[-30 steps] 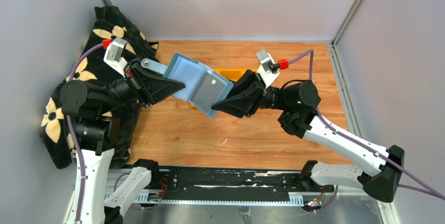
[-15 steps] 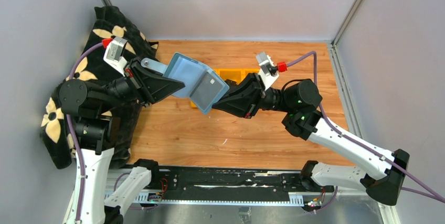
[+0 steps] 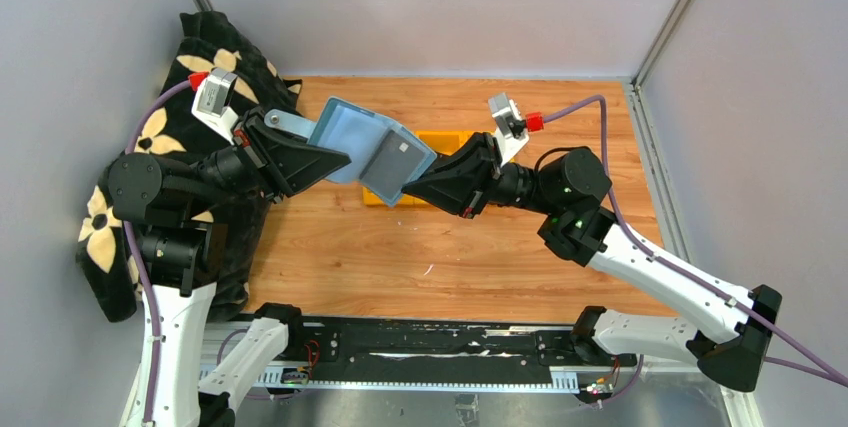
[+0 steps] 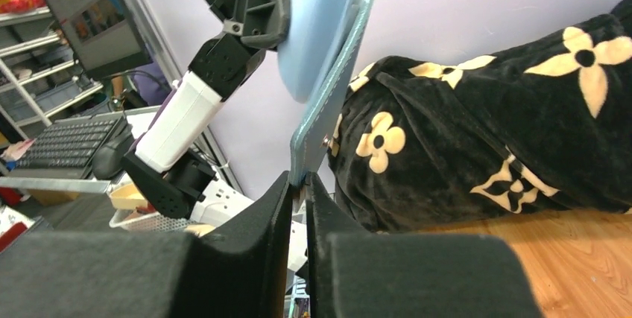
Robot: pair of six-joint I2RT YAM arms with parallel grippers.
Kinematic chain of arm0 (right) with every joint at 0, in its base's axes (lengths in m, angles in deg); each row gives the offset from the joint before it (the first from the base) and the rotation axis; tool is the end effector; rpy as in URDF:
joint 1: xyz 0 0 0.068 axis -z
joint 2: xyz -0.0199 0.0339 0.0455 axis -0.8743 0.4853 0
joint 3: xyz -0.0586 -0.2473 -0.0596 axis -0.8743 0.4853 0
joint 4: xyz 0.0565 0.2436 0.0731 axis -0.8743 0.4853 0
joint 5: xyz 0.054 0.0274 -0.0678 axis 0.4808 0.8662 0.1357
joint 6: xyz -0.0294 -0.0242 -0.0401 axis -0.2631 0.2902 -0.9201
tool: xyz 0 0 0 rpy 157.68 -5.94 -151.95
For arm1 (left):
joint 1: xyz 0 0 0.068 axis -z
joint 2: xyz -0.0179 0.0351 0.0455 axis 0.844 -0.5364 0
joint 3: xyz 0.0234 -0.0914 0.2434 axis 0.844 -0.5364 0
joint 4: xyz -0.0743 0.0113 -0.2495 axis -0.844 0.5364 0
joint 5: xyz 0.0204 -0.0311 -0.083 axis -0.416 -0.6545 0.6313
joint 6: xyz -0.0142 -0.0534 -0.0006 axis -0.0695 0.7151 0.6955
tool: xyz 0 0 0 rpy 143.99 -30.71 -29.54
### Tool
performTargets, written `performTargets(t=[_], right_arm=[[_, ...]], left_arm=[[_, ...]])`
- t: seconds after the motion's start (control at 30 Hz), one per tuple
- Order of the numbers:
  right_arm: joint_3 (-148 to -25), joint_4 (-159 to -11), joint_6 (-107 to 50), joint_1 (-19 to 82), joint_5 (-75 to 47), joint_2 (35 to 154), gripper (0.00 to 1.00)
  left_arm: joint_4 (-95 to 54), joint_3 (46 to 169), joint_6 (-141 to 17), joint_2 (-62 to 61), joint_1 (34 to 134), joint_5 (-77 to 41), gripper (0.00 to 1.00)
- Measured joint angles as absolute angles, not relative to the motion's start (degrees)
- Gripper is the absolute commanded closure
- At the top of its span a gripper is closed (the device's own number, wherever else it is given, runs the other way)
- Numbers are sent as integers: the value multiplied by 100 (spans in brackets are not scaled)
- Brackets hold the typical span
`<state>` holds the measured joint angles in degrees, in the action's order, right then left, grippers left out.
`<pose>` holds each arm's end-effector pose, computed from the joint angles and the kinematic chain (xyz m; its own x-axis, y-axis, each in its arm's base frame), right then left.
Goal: Take the credit cards out of the card holder
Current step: Remove the credit card from the card holder.
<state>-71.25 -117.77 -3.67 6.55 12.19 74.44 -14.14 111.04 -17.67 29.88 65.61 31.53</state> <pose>0.1167 0.1992 0.4491 -0.2373 0.4220 -0.8750 -0.9703 -0.1462 0.1927 0.1027 -0.0466 0.5081 -0.4381 -0.3820 -0.8137 0.8252 0.1880 -0.5326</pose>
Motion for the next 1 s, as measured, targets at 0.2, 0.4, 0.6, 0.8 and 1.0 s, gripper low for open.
performTargets(t=[0.2, 0.4, 0.6, 0.8, 1.0], right_arm=[[-7274, -11670, -378, 655, 677, 7560, 73], [-7272, -11823, -278, 655, 624, 7639, 66], [-7053, -12208, -144, 655, 1050, 7462, 61], [-6789, -12249, -131, 655, 1365, 7175, 74], [-6789, -12256, -181, 655, 1444, 7149, 86]], left_arm=[[-1414, 11104, -1704, 2990, 6561, 3212, 100], [-1414, 11104, -1704, 2990, 6561, 3260, 100], [-1414, 11104, -1704, 2990, 6561, 3275, 100], [-1414, 11104, -1704, 2990, 6561, 3275, 100], [-1383, 11135, -1706, 2990, 6561, 3275, 100]])
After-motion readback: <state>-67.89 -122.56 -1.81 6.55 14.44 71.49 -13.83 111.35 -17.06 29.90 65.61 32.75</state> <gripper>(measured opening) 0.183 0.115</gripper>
